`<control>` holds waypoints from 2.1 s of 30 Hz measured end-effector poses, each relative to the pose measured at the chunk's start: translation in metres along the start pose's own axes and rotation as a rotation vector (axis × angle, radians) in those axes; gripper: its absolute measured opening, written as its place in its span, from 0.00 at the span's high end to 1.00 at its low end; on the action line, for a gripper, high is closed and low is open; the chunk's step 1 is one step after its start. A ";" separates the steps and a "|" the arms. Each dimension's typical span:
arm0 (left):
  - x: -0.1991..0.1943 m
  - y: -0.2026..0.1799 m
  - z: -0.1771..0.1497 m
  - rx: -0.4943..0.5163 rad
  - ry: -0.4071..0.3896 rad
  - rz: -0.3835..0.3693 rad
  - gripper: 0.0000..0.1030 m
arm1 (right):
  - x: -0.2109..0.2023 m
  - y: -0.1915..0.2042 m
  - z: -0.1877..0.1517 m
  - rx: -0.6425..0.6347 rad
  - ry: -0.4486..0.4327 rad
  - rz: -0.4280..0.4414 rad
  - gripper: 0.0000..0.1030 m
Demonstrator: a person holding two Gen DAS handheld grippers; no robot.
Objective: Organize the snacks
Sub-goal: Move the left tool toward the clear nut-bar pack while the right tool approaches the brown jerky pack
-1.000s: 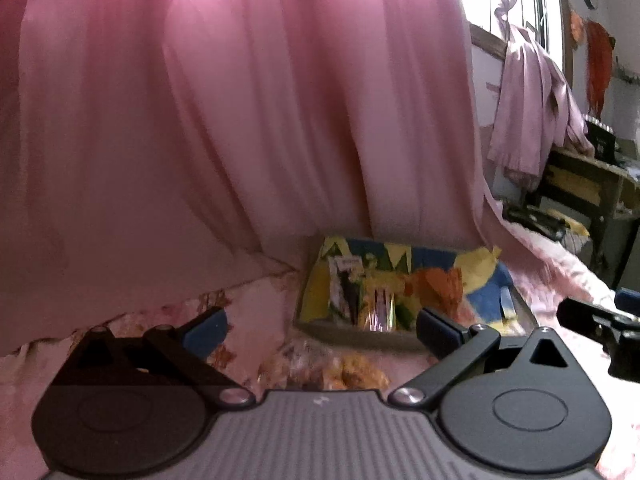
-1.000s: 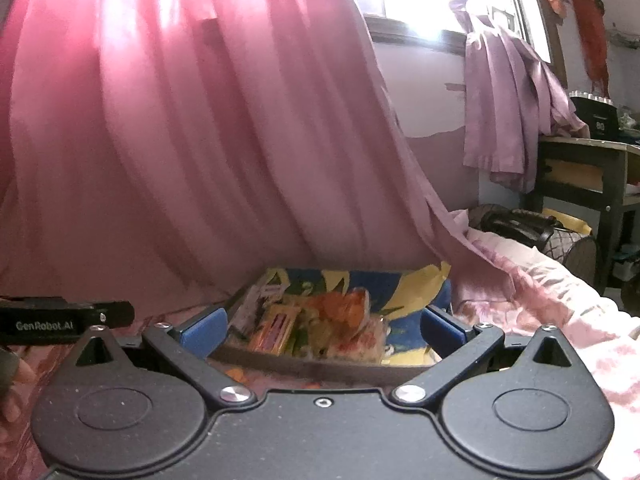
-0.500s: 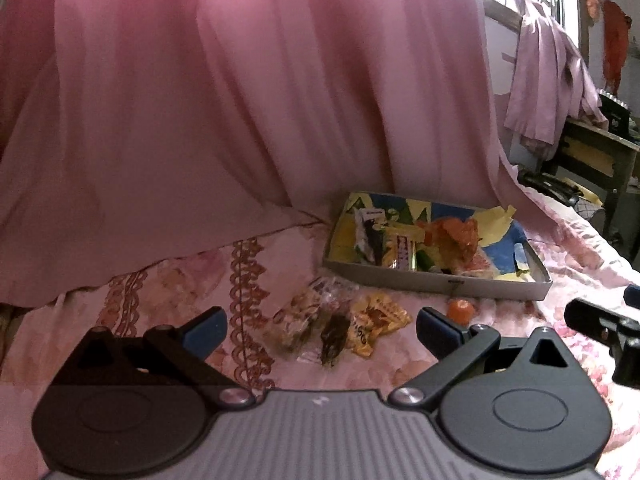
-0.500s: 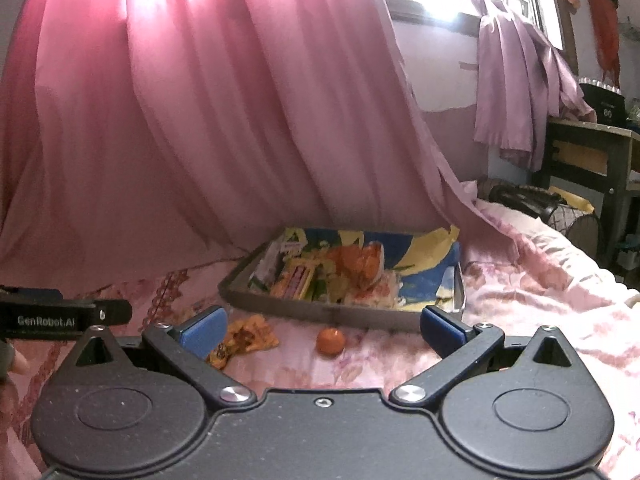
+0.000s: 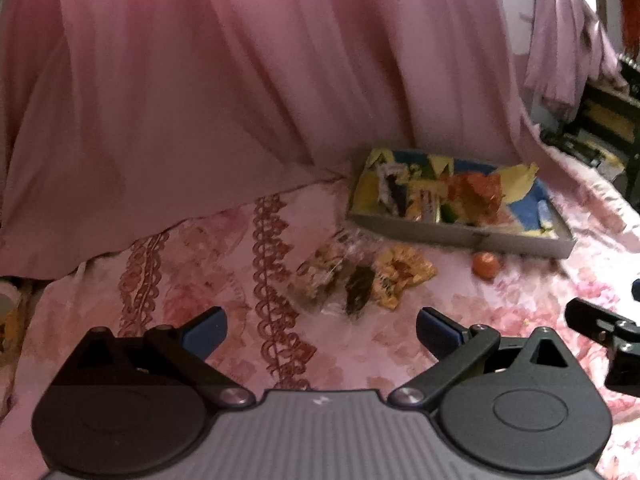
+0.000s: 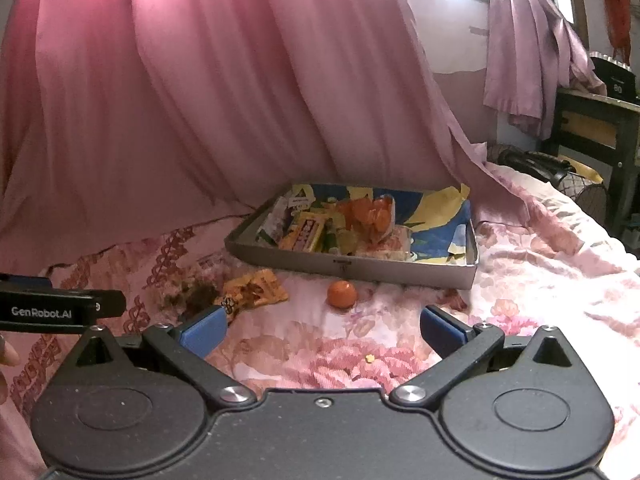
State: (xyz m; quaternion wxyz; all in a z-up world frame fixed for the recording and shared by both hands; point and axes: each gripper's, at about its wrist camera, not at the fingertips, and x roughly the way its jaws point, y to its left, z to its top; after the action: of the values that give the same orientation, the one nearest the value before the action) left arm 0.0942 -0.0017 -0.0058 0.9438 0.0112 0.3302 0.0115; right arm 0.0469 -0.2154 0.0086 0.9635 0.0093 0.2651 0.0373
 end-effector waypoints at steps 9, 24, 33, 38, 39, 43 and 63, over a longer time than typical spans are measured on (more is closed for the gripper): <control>0.011 0.006 0.000 -0.024 0.077 0.037 0.00 | 0.009 -0.001 -0.003 0.007 0.056 -0.004 0.01; 0.029 0.014 0.002 -0.052 0.156 0.037 0.00 | 0.029 0.001 -0.005 -0.010 0.133 0.010 0.01; 0.048 0.026 0.009 -0.080 0.199 0.031 0.00 | 0.049 0.016 0.001 -0.099 0.167 0.073 0.01; 0.063 0.037 0.015 -0.108 0.226 0.040 0.00 | 0.062 0.026 0.004 -0.197 0.163 0.100 0.01; 0.066 0.039 0.016 -0.112 0.233 0.041 0.00 | 0.064 0.027 0.005 -0.212 0.160 0.102 0.01; 0.078 0.043 0.020 -0.095 0.251 0.048 0.00 | 0.079 0.029 0.009 -0.249 0.155 0.115 0.01; 0.133 0.060 0.035 -0.067 0.285 0.102 0.00 | 0.139 0.043 0.000 -0.348 0.151 0.168 0.01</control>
State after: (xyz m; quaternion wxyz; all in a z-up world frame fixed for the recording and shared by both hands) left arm 0.2191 0.0612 -0.0601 0.8855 -0.0051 0.4591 0.0717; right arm 0.1630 -0.1622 -0.0606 0.9214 -0.1378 0.3245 0.1634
